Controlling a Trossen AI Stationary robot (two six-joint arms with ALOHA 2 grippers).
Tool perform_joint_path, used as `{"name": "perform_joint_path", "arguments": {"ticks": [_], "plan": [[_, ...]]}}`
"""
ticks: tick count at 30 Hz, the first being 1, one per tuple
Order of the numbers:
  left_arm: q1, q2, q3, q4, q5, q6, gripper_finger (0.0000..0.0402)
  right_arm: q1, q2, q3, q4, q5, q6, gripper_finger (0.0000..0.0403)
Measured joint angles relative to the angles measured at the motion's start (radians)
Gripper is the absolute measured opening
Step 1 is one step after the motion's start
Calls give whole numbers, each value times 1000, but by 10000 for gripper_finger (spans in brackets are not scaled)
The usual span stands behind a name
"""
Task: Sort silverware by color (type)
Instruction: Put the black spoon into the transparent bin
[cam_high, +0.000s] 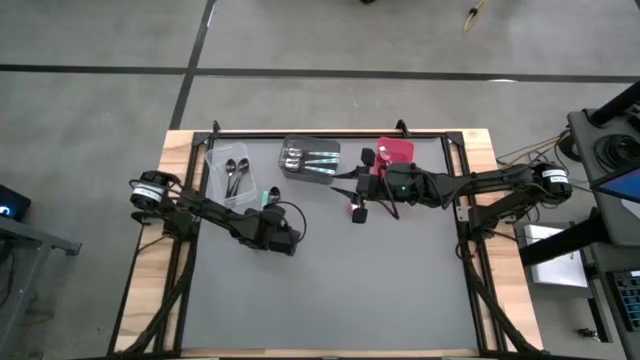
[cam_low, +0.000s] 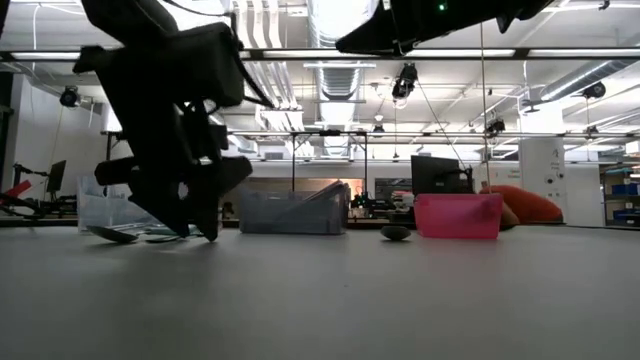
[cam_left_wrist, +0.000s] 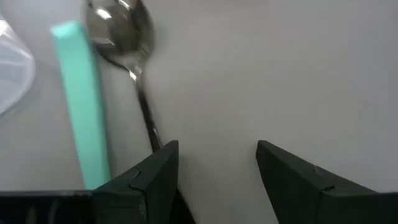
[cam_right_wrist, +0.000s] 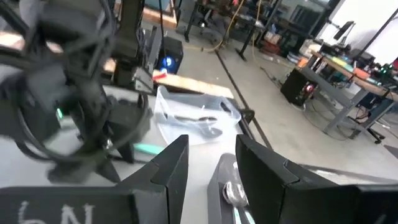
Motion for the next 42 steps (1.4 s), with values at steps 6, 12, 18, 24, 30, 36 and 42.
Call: {"name": "perform_joint_path", "arguments": {"ticks": [6, 12, 18, 24, 30, 36, 42], "plan": [[-47, -102, 6, -15, 43, 215, 200, -2, -5, 0, -148, 173, -16, 125], [-77, -240, -41, -14, 25, 489, 200, -13, -14, -1, -243, 226, -9, 125], [-75, -379, -207, 107, -52, 444, 200, -31, -18, -14, -238, 226, -9, 125], [-89, -394, -352, 329, -206, 569, 200, -63, -18, -14, -237, 226, 11, 125], [-86, -349, -401, 385, -233, 509, 200, -79, -18, -16, -237, 226, 24, 125], [-88, -285, -402, 441, -232, 498, 200, -81, -18, -16, -232, 226, 28, 125], [-87, -193, -396, 507, -230, 492, 200, -85, -18, -16, -232, 226, 38, 125]]}}
